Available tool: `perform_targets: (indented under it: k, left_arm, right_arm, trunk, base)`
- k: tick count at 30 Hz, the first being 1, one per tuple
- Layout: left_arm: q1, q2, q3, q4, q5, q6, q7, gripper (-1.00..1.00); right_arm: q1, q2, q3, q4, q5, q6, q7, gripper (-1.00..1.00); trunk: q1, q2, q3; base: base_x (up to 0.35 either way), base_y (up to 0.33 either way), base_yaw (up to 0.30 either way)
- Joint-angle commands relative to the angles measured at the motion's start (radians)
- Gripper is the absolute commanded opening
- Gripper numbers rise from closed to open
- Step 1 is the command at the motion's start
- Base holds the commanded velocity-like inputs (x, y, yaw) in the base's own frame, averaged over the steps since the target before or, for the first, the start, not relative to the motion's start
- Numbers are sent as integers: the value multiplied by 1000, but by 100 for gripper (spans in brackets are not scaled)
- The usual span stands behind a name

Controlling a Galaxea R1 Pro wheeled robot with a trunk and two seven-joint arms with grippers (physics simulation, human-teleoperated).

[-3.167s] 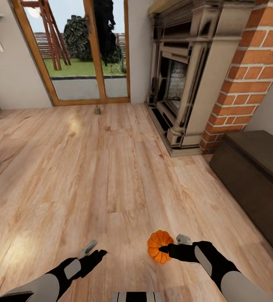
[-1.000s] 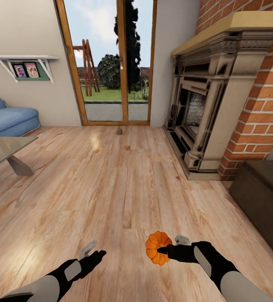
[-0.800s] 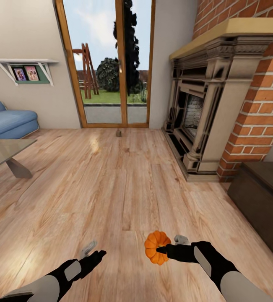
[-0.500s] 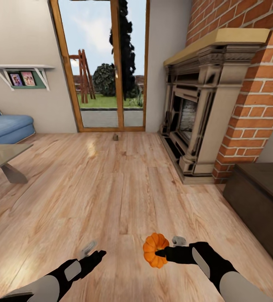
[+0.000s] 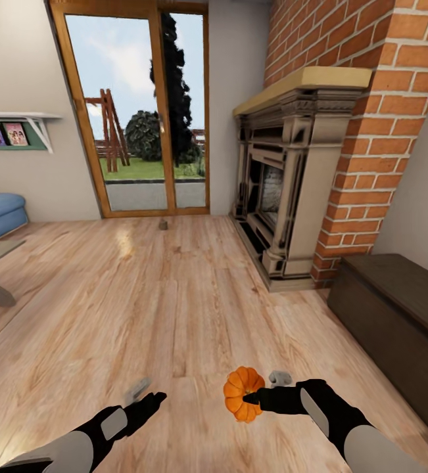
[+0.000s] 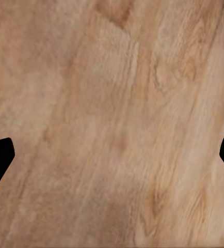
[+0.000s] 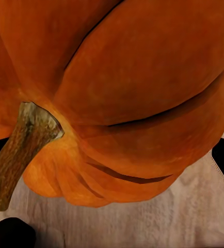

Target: Place each of the two pumpkins and all three candles from the living room inside a cabinet in the living room (use any cabinet), then make sure every cabinet is closed, and position the cauldron so it is next to a table in the living room.

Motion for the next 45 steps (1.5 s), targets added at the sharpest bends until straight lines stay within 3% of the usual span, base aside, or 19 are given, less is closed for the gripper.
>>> perform_targets:
  k: [1, 17, 45]
  left_arm:
    - [0, 0, 8, -1, 0, 6, -3, 100]
    - [0, 0, 8, 0, 1, 6, -1, 100]
    - [0, -3, 8, 1, 0, 6, 2, 100]
  right_arm:
    - [-1, -1, 5, -1, -4, 4, -3, -100]
    - [-1, 0, 5, -1, -3, 4, -5, -100]
    - [-1, 0, 8, -1, -3, 4, -4, -100]
  trunk:
    - [-1, 0, 2]
    - [-6, 2, 26]
    - [-113, 198, 75]
  base:
    - [0, 0, -179]
    - [0, 0, -75]
    - [0, 0, -65]
